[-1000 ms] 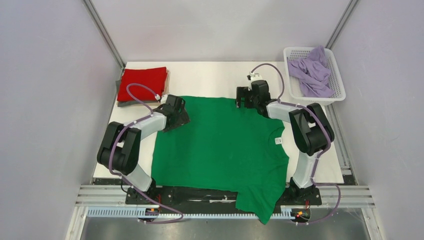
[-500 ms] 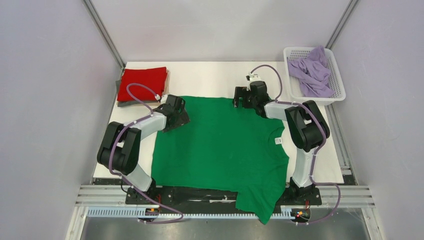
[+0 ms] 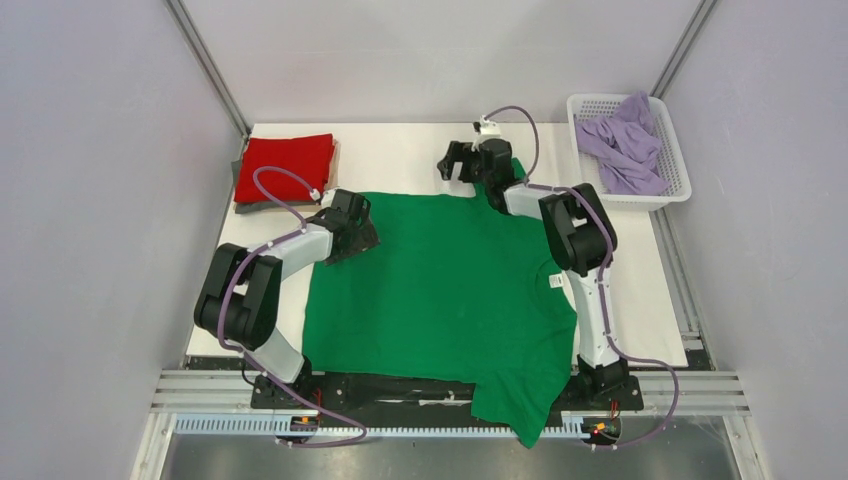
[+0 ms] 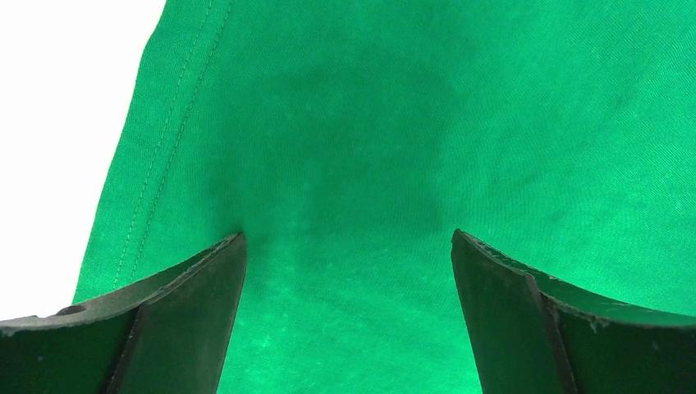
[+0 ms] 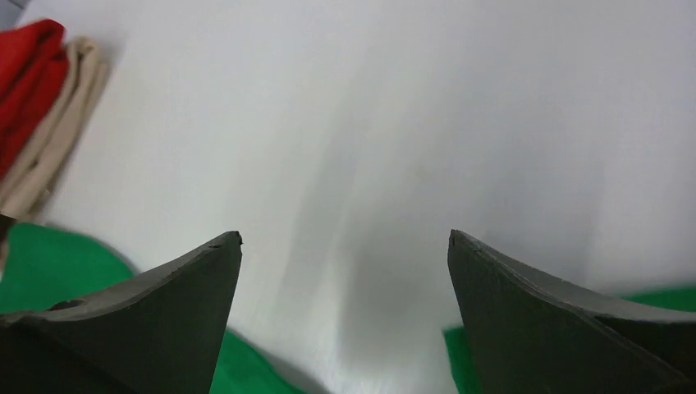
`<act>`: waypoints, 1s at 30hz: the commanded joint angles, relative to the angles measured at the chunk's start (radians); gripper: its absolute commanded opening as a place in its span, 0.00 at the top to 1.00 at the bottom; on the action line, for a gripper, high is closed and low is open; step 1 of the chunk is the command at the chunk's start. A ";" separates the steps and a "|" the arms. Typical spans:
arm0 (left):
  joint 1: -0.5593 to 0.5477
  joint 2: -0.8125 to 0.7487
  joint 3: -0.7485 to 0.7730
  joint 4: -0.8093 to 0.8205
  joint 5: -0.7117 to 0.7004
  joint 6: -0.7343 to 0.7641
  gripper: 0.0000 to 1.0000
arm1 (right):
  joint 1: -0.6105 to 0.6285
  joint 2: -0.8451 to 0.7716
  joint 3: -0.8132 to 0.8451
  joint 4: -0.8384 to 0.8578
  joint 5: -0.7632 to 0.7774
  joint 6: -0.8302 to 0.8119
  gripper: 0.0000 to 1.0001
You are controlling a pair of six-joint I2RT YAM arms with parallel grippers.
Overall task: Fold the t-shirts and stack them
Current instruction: Flatten out the tshirt
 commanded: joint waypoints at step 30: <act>-0.017 0.221 0.371 -0.228 -0.056 0.029 0.00 | -0.031 -0.566 -0.521 -0.535 0.362 -0.231 0.02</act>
